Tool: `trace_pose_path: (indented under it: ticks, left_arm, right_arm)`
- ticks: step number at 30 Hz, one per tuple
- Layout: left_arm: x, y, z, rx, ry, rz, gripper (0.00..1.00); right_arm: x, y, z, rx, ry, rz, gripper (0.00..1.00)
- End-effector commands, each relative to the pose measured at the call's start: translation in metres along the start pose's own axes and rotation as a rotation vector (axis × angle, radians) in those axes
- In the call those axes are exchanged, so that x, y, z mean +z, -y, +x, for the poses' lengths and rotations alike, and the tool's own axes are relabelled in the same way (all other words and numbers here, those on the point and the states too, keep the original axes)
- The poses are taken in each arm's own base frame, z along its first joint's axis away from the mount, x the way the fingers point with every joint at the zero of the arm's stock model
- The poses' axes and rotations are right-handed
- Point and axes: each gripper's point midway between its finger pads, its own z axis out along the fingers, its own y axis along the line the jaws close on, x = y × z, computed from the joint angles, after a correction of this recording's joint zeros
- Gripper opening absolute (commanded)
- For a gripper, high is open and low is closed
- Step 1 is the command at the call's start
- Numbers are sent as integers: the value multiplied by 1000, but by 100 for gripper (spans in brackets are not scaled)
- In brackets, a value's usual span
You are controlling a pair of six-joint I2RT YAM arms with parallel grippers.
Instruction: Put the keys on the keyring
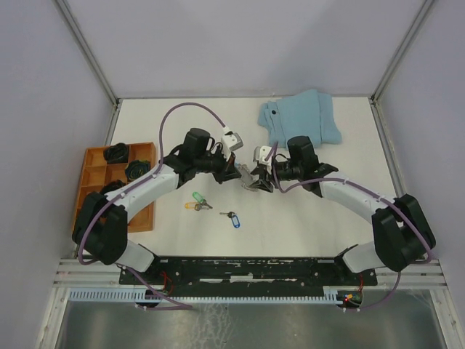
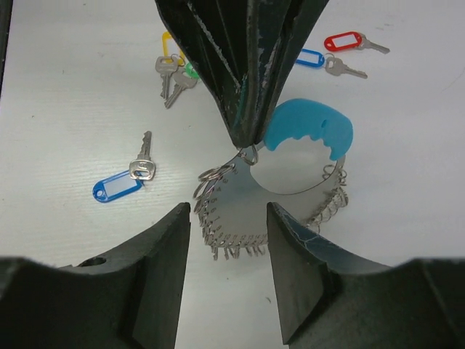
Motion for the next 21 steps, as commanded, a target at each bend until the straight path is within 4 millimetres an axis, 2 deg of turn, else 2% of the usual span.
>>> trace_pose_path:
  ticks: [1,4,8,10,15,21]
  left_arm:
    - [-4,10,-26,113,46,68,3]
    - [-2,14,-21,116,33,101,3]
    - [-1,9,-16,111,4,77,3]
    - [-2,13,-17,117,4,89,3]
    - [-2,16,-20,146,-2,66,3]
    - [-1,18,-22,152,-13,56,3]
  right_arm:
    - [6,24,-41,-138,134,-10,54]
    - [10,23,-37,-164,137,-37,48]
    - [13,16,-33,-187,134,-98,47]
    - [15,13,-27,-196,114,-136,45]
    - [18,4,-34,-198,163,-209,38]
    - [19,-5,-29,-176,166,-257,34]
